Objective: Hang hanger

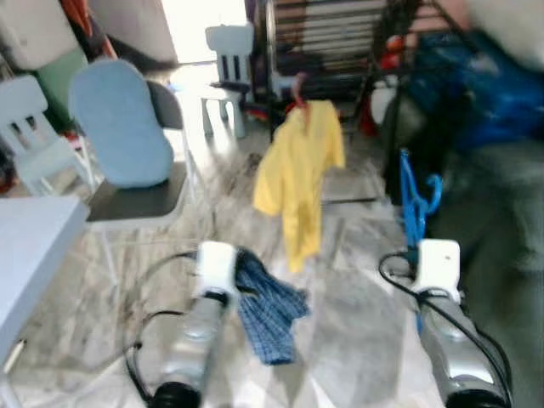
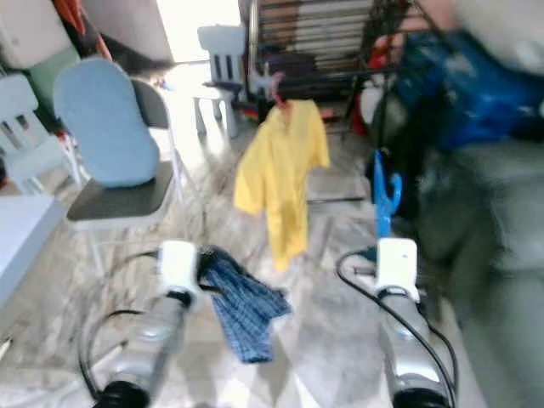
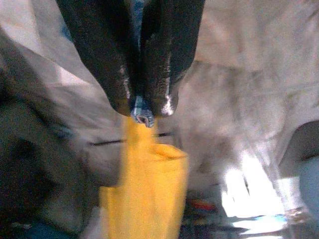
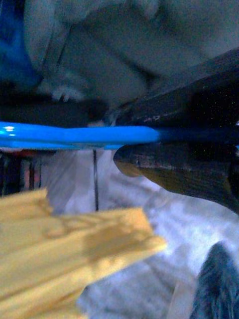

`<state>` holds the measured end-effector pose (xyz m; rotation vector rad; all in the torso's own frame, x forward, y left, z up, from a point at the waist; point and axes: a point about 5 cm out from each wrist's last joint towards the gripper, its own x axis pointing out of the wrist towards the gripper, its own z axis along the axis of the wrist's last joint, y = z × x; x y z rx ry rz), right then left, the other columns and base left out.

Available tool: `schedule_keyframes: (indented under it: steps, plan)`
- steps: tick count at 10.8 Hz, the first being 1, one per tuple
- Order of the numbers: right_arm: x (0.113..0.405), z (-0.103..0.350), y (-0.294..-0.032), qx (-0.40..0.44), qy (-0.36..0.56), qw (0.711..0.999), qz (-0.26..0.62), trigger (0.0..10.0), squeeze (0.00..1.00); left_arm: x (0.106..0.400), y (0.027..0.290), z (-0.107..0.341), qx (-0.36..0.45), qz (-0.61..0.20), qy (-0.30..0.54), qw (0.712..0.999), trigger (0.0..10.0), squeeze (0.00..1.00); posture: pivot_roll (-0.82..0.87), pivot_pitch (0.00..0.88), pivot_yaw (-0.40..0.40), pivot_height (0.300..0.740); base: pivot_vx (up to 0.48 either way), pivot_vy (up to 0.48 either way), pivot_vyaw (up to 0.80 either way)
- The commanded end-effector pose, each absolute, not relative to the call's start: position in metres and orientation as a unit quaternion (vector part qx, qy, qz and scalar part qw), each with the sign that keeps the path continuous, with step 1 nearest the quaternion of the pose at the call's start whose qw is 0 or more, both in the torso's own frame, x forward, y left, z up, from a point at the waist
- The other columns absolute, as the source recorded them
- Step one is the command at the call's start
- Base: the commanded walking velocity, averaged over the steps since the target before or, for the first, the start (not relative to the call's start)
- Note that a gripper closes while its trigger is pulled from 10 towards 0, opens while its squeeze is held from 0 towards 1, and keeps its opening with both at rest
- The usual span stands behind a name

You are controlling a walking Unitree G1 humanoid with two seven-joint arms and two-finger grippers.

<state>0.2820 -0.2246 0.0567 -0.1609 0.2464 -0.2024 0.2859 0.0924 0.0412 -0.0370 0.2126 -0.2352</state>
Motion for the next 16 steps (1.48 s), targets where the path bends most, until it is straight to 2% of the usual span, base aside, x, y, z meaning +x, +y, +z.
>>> schedule_keyframes:
  steps: [1, 2, 3, 4, 8, 11, 13, 16]
  plan:
    - [0.286, 0.059, -0.219, -0.086, 0.121, 0.985, -0.089, 10.0, 0.00, 0.288, 0.097, 0.044, -0.016, -0.109, 0.100, 0.989, 10.0, 0.00, -0.22, 0.000, 0.062, 0.740, -0.337, 0.000, 0.00]
    - [0.287, 0.059, -0.218, -0.103, 0.116, 0.983, -0.093, 10.0, 0.00, 0.288, 0.097, 0.044, -0.016, -0.109, 0.100, 0.989, 10.0, 0.00, -0.22, 0.000, 0.060, 0.740, -0.337, 0.000, 0.00]
    - [0.289, 0.058, -0.215, -0.059, 0.125, 0.985, -0.109, 10.0, 0.00, 0.288, 0.097, 0.044, -0.017, -0.109, 0.100, 0.989, 10.0, 0.00, -0.22, 0.000, 0.060, 0.740, -0.341, 0.000, 0.00]
    - [0.291, 0.062, -0.213, -0.086, 0.112, 0.986, -0.087, 10.0, 0.00, 0.288, 0.096, 0.044, -0.018, -0.110, 0.100, 0.989, 10.0, 0.00, -0.23, 0.000, 0.060, 0.740, -0.337, 0.000, 0.00]
    - [0.293, 0.062, -0.208, -0.064, 0.120, 0.989, -0.049, 10.0, 0.00, 0.290, 0.099, 0.045, -0.046, -0.101, 0.098, 0.989, 10.0, 0.00, -0.21, 0.000, 0.033, 0.740, 0.000, 0.000, 0.00]
    - [0.310, 0.070, -0.186, -0.065, 0.106, 0.992, 0.025, 10.0, 0.00, 0.286, 0.124, 0.049, -0.064, -0.031, 0.072, 0.995, 10.0, 0.00, -0.10, 0.000, -0.090, 0.740, 0.000, 0.000, 0.00]
    - [0.323, 0.078, -0.176, -0.066, 0.096, 0.992, 0.041, 10.0, 0.00, 0.279, 0.143, 0.049, -0.054, 0.008, 0.066, 0.996, 10.0, 0.00, -0.04, 0.000, -0.118, 0.740, 0.000, 0.000, 0.00]
    - [0.323, 0.079, -0.173, -0.057, 0.083, 0.995, 0.022, 10.0, 0.00, 0.287, 0.161, 0.061, -0.030, 0.010, 0.055, 0.998, 10.0, 0.00, -0.06, 0.000, -0.057, 0.740, 0.000, 0.000, 0.00]
